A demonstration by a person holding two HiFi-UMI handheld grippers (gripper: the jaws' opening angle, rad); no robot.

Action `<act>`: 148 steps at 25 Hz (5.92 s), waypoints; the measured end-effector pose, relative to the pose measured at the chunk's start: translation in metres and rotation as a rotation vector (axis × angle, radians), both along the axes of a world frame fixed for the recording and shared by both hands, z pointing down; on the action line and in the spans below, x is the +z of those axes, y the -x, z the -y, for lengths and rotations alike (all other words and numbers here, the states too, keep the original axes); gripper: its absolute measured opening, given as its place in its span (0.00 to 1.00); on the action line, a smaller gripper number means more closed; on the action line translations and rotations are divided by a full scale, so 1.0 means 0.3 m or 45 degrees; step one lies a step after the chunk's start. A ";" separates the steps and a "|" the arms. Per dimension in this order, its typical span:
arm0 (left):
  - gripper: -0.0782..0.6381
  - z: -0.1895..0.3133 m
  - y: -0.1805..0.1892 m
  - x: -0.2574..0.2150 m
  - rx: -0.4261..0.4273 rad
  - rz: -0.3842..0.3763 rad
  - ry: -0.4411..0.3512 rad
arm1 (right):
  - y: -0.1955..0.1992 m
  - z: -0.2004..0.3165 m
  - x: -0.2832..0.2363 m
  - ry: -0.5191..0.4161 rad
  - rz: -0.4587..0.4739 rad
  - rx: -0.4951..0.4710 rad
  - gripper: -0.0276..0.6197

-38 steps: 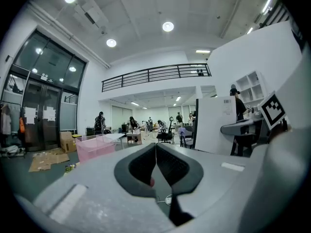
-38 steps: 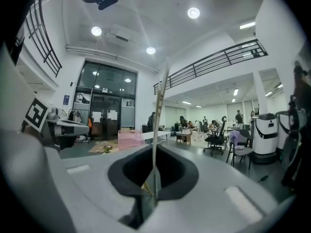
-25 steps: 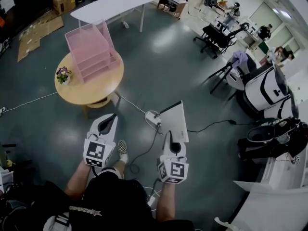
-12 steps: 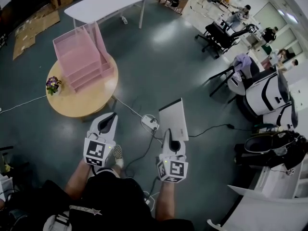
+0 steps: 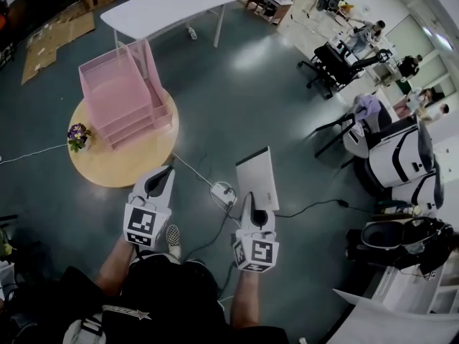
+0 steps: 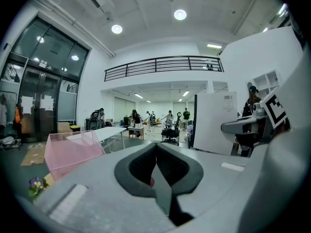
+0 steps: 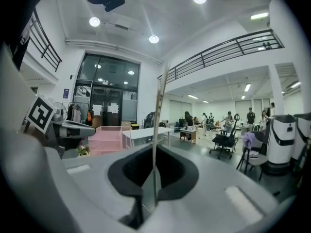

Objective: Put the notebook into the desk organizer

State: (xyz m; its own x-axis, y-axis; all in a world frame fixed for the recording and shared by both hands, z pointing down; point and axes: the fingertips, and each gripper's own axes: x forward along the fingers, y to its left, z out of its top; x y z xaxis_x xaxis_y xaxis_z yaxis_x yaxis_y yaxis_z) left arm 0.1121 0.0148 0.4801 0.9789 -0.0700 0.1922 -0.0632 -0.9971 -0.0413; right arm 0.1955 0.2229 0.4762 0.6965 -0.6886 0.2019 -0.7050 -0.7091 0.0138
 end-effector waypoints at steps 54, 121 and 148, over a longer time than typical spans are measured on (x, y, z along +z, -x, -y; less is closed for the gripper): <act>0.12 0.904 0.303 -0.032 -1.098 0.006 -0.050 | -0.140 1.500 -0.145 0.011 -0.457 -1.110 0.06; 0.12 0.947 0.492 0.152 -1.600 0.151 0.123 | -0.013 2.097 0.426 1.157 -1.480 -1.870 0.55; 0.12 0.855 0.455 0.011 -1.254 0.057 -0.004 | -0.071 1.713 0.066 0.769 -0.983 -1.491 0.53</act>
State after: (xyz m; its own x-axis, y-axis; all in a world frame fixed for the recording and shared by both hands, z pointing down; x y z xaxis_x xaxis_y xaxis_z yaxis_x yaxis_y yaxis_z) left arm -0.0243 -0.2418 0.4835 0.4745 -0.8507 0.2261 -0.8639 -0.4994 -0.0662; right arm 0.2168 -0.2911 0.4960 -0.1007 -0.8601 0.5001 -0.5330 0.4711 0.7029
